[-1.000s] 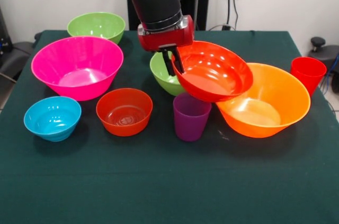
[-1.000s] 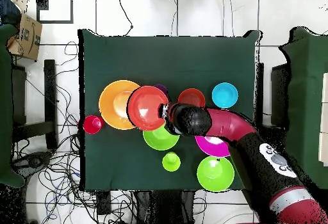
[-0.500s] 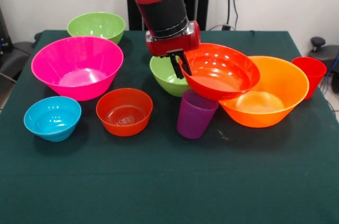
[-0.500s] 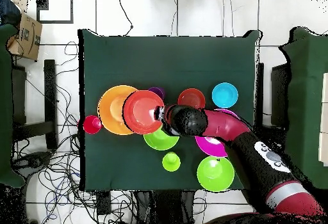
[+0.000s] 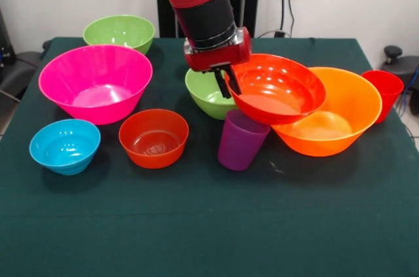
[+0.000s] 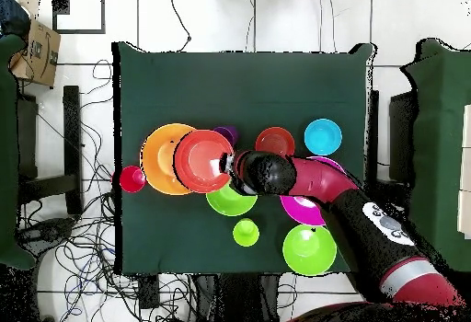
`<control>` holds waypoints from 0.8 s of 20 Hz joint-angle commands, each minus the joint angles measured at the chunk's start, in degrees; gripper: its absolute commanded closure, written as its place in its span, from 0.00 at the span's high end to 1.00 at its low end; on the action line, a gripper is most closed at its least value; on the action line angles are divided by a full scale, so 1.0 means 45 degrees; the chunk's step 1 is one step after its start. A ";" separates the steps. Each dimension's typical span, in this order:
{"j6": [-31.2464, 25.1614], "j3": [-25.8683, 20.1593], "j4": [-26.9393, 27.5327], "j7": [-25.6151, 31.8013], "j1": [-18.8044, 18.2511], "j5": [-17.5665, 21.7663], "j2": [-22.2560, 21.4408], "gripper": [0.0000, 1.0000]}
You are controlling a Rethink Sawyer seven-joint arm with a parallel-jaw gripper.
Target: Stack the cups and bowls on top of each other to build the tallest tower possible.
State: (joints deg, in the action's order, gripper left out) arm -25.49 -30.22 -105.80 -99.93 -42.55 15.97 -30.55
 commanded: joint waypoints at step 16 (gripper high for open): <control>0.0025 -0.0080 0.1412 0.1274 -0.0069 0.1627 0.0738 0.00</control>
State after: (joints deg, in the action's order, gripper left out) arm -25.52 -30.63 -105.43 -99.93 -42.59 16.55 -30.47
